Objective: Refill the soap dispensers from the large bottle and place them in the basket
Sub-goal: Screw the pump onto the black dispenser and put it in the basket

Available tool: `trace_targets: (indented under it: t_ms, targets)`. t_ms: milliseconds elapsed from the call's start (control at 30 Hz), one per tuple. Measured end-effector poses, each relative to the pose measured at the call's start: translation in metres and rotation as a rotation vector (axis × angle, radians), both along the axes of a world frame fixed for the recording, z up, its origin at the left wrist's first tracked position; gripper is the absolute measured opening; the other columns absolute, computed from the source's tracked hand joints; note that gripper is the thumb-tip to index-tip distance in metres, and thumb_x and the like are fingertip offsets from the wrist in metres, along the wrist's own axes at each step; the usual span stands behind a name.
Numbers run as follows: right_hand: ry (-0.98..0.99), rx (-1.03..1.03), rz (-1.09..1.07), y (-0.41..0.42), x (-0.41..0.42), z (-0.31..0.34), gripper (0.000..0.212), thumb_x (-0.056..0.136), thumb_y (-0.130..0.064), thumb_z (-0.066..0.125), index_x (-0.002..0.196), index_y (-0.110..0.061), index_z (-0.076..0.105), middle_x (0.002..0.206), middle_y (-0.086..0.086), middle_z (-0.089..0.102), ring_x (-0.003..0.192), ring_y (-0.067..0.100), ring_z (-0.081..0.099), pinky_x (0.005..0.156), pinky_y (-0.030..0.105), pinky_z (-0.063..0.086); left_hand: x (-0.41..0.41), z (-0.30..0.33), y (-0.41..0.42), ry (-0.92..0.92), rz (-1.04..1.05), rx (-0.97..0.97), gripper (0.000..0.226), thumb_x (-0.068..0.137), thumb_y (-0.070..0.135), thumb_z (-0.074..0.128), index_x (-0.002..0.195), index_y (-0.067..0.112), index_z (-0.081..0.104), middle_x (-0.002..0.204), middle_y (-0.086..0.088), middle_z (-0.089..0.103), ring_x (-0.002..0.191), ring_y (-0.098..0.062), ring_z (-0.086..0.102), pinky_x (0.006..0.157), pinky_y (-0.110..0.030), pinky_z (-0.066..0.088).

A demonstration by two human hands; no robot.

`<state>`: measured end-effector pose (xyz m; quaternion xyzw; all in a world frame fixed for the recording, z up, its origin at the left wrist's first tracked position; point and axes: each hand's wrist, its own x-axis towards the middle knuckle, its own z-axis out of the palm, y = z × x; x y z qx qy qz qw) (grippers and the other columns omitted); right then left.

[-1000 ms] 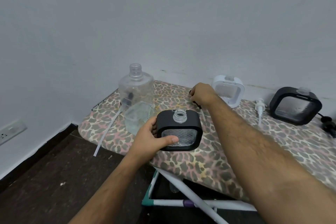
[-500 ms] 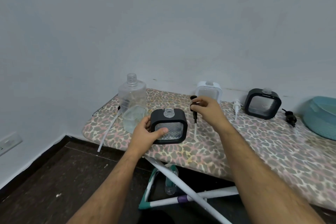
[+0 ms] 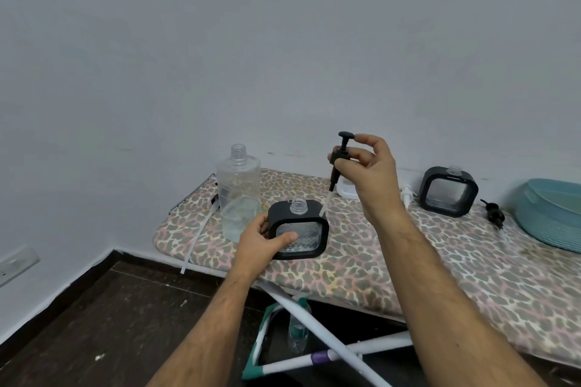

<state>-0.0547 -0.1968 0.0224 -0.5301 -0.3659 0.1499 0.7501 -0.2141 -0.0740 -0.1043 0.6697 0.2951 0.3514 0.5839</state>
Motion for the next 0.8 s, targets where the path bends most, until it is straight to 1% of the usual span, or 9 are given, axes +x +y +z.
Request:
trace_targets:
  t_ms: [67,133,200,300,433,500,567,667,800]
  targets:
    - [-0.025,0.012,-0.004,0.003,-0.006,0.008,0.044,0.086,0.004,0.067,0.117,-0.021,0.050,0.104,0.009,0.076,0.100,0.023,0.073,0.088,0.035,0.056,0.000,0.000,0.000,-0.001,0.000,-0.002,0.051,0.072,0.019,0.087,0.115,0.026,0.061,0.110,0.007,0.071,0.099,-0.008,0.069,0.079,-0.023,0.057]
    - [-0.045,0.025,-0.016,0.005,-0.013,0.014,0.044,0.086,0.006,0.066,0.119,-0.019,0.049,0.105,0.010,0.075,0.098,0.023,0.073,0.084,0.032,0.056,0.000,0.000,0.000,-0.008,-0.001,-0.004,0.049,0.072,0.018,0.087,0.112,0.028,0.061,0.108,0.008,0.071,0.097,-0.006,0.070,0.078,-0.023,0.057]
    - [-0.053,0.046,-0.020,0.009,-0.019,0.018,0.045,0.086,0.008,0.064,0.120,-0.018,0.048,0.107,0.012,0.074,0.098,0.025,0.073,0.085,0.033,0.059,0.000,0.001,-0.001,-0.019,-0.001,-0.002,0.047,0.072,0.016,0.087,0.108,0.031,0.061,0.107,0.009,0.071,0.096,-0.004,0.069,0.076,-0.020,0.056]
    - [-0.071,0.053,-0.020,0.013,-0.025,0.019,0.046,0.086,0.010,0.061,0.118,-0.020,0.047,0.108,0.012,0.073,0.097,0.025,0.073,0.085,0.033,0.058,0.000,0.001,0.000,-0.029,-0.008,-0.007,0.046,0.072,0.015,0.087,0.106,0.032,0.061,0.107,0.009,0.071,0.095,-0.004,0.070,0.075,-0.020,0.056]
    - [-0.089,0.069,-0.017,0.018,-0.030,0.018,0.047,0.086,0.009,0.060,0.114,-0.026,0.046,0.109,0.012,0.072,0.096,0.024,0.074,0.085,0.033,0.058,0.000,-0.002,0.002,-0.032,-0.016,-0.003,0.048,0.071,0.015,0.088,0.108,0.031,0.062,0.107,0.009,0.072,0.097,-0.004,0.069,0.078,-0.022,0.056]
    - [-0.083,0.079,-0.014,0.020,-0.031,0.017,0.046,0.086,0.009,0.060,0.114,-0.026,0.046,0.110,0.012,0.072,0.096,0.023,0.074,0.084,0.032,0.058,0.000,-0.003,0.003,-0.030,-0.018,-0.001,0.049,0.070,0.016,0.088,0.108,0.032,0.062,0.107,0.010,0.072,0.097,-0.004,0.069,0.079,-0.023,0.056]
    - [-0.080,0.080,-0.002,0.024,-0.031,0.014,0.046,0.087,0.009,0.060,0.115,-0.024,0.046,0.110,0.011,0.072,0.097,0.023,0.074,0.084,0.031,0.058,0.000,-0.003,0.003,-0.032,-0.017,0.002,0.048,0.071,0.015,0.088,0.107,0.033,0.062,0.106,0.011,0.072,0.095,-0.001,0.069,0.077,-0.021,0.056]
    - [-0.090,0.034,0.031,0.032,-0.032,0.003,0.046,0.087,0.008,0.060,0.112,-0.028,0.047,0.110,0.008,0.073,0.098,0.022,0.074,0.084,0.033,0.058,0.001,-0.002,0.003,-0.033,-0.016,0.002,0.048,0.071,0.014,0.087,0.107,0.034,0.062,0.105,0.011,0.072,0.093,0.001,0.069,0.074,-0.018,0.055]
    - [-0.139,-0.052,0.069,0.038,-0.036,-0.019,0.049,0.085,0.006,0.062,0.111,-0.033,0.047,0.111,0.008,0.071,0.095,0.018,0.073,0.079,0.028,0.058,0.002,-0.003,0.003,-0.042,-0.017,0.010,0.048,0.071,0.014,0.087,0.108,0.031,0.063,0.105,0.010,0.073,0.095,-0.003,0.070,0.076,-0.020,0.056]
